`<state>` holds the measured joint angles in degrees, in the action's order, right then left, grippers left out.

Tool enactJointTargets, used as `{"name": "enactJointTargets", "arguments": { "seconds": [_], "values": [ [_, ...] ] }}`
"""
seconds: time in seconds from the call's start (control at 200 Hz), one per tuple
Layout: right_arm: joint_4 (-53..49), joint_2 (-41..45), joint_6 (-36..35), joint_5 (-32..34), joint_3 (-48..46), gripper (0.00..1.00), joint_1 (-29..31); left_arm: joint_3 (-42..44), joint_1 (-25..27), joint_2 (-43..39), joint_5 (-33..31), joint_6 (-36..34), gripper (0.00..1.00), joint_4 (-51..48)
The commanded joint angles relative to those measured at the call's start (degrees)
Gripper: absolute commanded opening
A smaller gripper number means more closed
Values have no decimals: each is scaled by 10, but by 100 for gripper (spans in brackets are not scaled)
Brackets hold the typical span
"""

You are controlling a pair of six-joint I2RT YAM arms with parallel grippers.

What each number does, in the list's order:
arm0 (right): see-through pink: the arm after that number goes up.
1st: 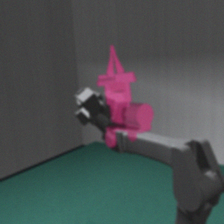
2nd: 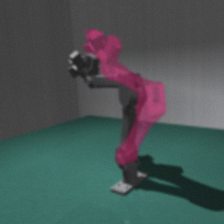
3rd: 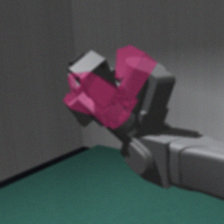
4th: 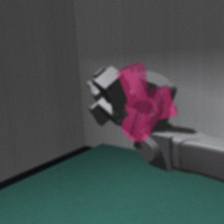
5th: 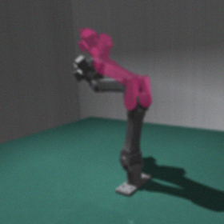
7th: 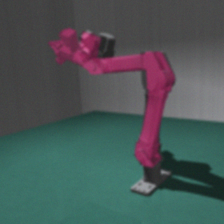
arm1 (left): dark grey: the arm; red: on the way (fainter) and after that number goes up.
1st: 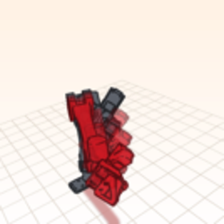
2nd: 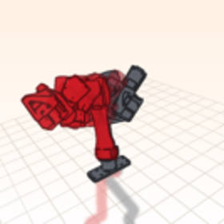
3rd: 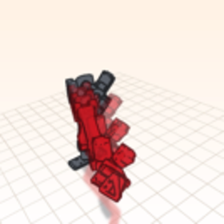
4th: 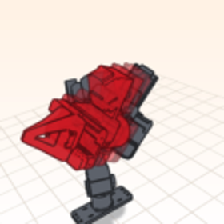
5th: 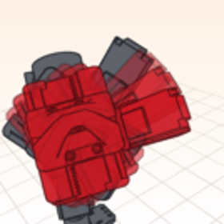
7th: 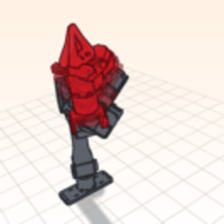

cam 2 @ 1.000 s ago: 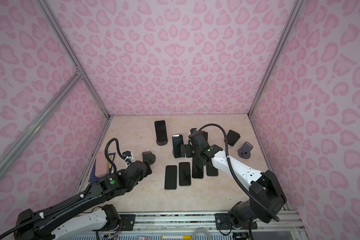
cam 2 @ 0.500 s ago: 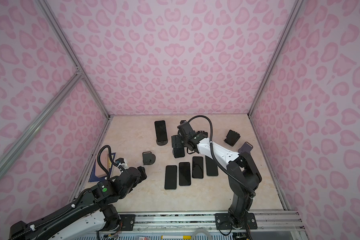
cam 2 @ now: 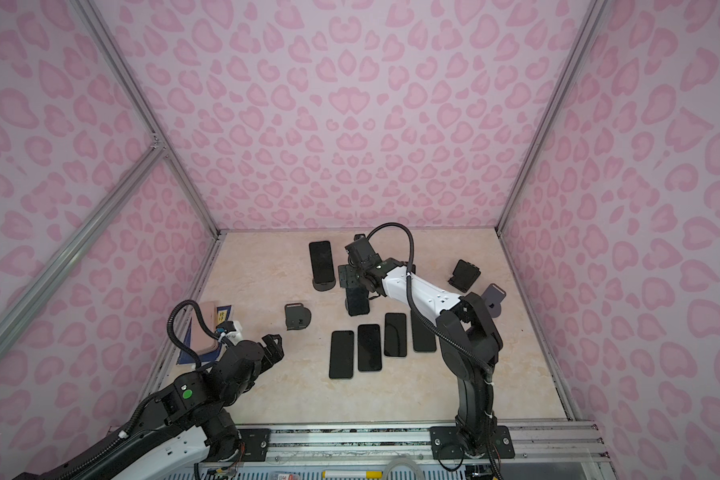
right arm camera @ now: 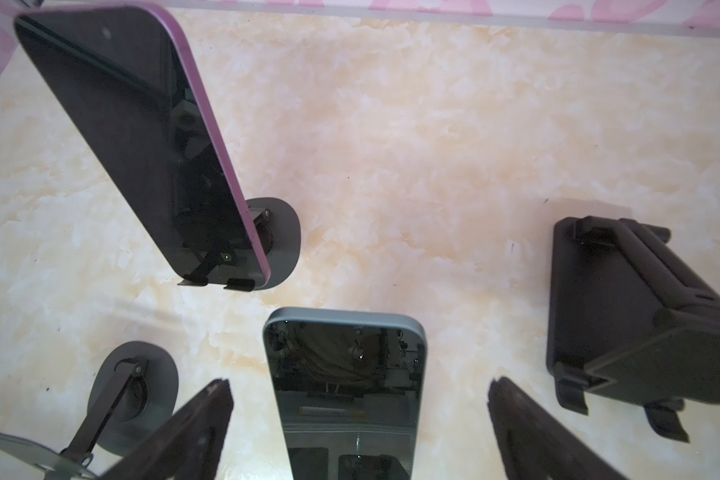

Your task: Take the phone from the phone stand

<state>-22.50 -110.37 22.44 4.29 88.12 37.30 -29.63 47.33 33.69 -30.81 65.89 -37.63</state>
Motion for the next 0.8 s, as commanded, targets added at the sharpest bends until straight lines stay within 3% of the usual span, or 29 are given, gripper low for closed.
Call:
{"name": "enactJointTargets", "arguments": {
  "seconds": [0.0,0.535,0.585,0.68,0.8],
  "values": [
    [-3,-13,-10,-1,13,99,2,-7,-3,1,3,-7,96,-5],
    [-24,-72,8,17,62,97,2,-16,-12,2,27,-27,96,-6],
    [-18,-68,23,26,53,93,3,-18,-13,2,33,-29,96,-5],
    [29,-54,33,32,14,93,6,-27,-13,5,46,-37,96,-4],
    [17,-66,38,21,26,93,7,-34,-15,7,52,-45,96,-4]
  ]
}}
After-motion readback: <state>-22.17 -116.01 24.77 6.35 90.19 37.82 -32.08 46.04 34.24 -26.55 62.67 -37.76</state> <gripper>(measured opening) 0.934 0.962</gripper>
